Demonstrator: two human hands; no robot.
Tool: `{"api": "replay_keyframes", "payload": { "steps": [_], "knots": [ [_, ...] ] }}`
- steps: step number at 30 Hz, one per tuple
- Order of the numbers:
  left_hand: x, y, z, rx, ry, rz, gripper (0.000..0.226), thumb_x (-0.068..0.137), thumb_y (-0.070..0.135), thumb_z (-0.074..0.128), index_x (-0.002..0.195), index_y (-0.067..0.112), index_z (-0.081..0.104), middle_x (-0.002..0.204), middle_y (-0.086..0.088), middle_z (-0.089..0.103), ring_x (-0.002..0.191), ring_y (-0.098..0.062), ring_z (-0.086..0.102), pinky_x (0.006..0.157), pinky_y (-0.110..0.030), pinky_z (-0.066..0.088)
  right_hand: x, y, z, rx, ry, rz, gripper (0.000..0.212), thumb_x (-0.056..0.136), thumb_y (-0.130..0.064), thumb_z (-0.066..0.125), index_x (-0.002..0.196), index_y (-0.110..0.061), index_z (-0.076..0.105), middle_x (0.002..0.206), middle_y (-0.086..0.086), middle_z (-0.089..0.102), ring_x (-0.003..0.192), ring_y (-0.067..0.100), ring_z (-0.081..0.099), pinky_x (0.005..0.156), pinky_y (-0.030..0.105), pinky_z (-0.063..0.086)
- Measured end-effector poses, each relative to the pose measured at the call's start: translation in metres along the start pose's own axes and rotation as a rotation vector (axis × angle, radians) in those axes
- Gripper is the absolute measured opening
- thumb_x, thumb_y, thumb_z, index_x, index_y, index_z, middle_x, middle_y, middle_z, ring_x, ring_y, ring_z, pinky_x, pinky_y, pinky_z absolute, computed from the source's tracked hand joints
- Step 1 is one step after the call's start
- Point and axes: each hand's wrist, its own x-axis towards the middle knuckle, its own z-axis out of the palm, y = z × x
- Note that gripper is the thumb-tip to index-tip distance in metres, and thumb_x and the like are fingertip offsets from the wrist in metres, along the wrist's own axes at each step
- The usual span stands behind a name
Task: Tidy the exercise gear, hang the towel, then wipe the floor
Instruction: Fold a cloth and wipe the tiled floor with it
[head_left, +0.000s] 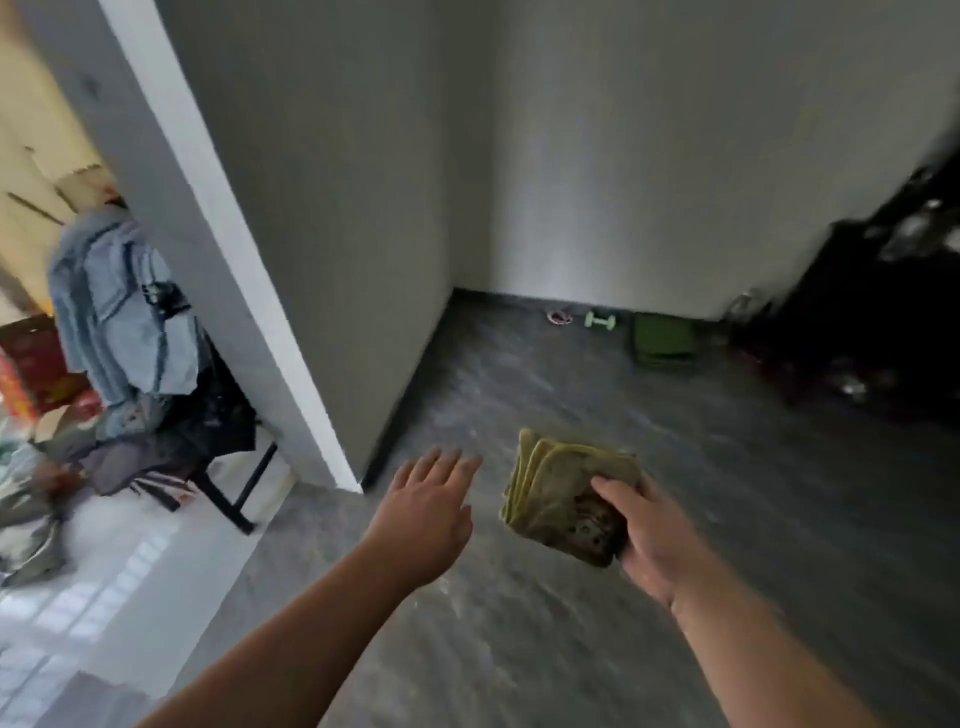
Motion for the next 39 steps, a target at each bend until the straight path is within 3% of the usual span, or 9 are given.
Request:
{"api": "replay_keyframes", "payload": {
  "steps": [4,9,13,16,21,27,32,36,39],
  "knots": [
    [0.102,0.120,0.017,0.051,-0.004,0.232,0.064,0.096,0.036,0.041,0.155,0.027,0.017,0.162,-0.002,0.024,0.150,-0.025,0.018,0.122,-0.044,0.015,0.003,-0.064,-0.124,0.113,0.139,-0.048,0.025,0.097,-0.003,0.050,0.113,-0.010,0.066,0.110,0.015,0.073,0.099,0.030,0.071,0.073,0.040,0.061],
    [0.216,0.266,0.037,-0.255,-0.112,0.325,0.063,0.096,0.032,0.048,0.154,0.029,0.022,0.155,0.001,0.035,0.142,-0.020,0.030,0.117,-0.035,0.027,0.013,-0.138,-0.270,0.149,0.324,-0.077,0.028,0.095,0.000,0.053,0.119,-0.010,0.063,0.114,0.019,0.071,0.100,0.035,0.070,0.081,0.048,0.056],
    [0.291,0.358,0.053,-0.444,-0.249,0.452,0.062,0.096,0.036,0.055,0.151,0.033,0.026,0.150,0.004,0.043,0.135,-0.017,0.044,0.111,-0.030,0.035,0.025,-0.187,-0.353,0.161,0.400,-0.084,0.029,0.093,0.002,0.055,0.116,-0.013,0.063,0.106,0.015,0.074,0.091,0.032,0.073,0.069,0.044,0.059],
    [0.341,0.411,0.067,-0.663,-0.422,0.443,0.064,0.093,0.045,0.062,0.147,0.037,0.030,0.146,0.004,0.050,0.127,-0.011,0.052,0.106,-0.033,0.043,0.047,-0.212,-0.400,0.175,0.400,-0.102,0.035,0.091,0.002,0.055,0.123,-0.011,0.061,0.112,0.017,0.072,0.099,0.034,0.071,0.078,0.049,0.058],
    [0.435,0.470,0.089,-1.193,-0.751,0.369,0.097,0.063,0.061,0.084,0.143,0.030,0.040,0.139,-0.004,0.056,0.126,-0.018,0.056,0.104,-0.047,0.048,0.105,-0.251,-0.457,0.131,0.375,-0.161,0.047,0.084,-0.002,0.061,0.130,-0.007,0.058,0.123,0.021,0.066,0.113,0.039,0.064,0.097,0.060,0.049],
    [0.579,0.517,0.103,-1.328,-0.893,0.352,0.067,0.072,0.031,0.082,0.132,0.016,0.056,0.127,-0.009,0.066,0.115,-0.024,0.065,0.095,-0.043,0.054,0.211,-0.309,-0.505,0.101,0.390,-0.222,0.048,0.082,0.004,0.066,0.129,-0.003,0.057,0.123,0.025,0.065,0.114,0.042,0.062,0.092,0.055,0.053],
    [0.692,0.542,0.102,-1.344,-1.022,0.318,0.059,0.070,0.030,0.084,0.120,0.008,0.062,0.096,-0.007,0.065,0.083,-0.020,0.058,0.065,-0.029,0.046,0.288,-0.368,-0.540,0.025,0.584,-0.241,0.034,0.086,0.005,0.062,0.119,-0.003,0.062,0.115,0.022,0.070,0.108,0.037,0.067,0.095,0.056,0.052],
    [0.767,0.581,0.105,-1.238,-0.901,0.384,0.035,0.078,0.030,0.079,0.104,0.009,0.066,0.096,-0.001,0.070,0.094,-0.017,0.065,0.082,-0.030,0.050,0.349,-0.402,-0.580,-0.024,0.760,-0.262,0.026,0.089,-0.001,0.064,0.114,-0.009,0.066,0.106,0.015,0.073,0.100,0.032,0.070,0.092,0.056,0.054],
    [0.808,0.613,0.112,-1.271,-0.910,0.340,0.015,0.089,0.022,0.071,0.101,0.014,0.066,0.100,-0.007,0.072,0.098,-0.025,0.068,0.088,-0.041,0.055,0.387,-0.417,-0.612,-0.105,0.917,-0.246,0.029,0.088,-0.014,0.070,0.115,-0.022,0.062,0.108,0.006,0.072,0.097,0.022,0.070,0.089,0.050,0.057]
  ]
}}
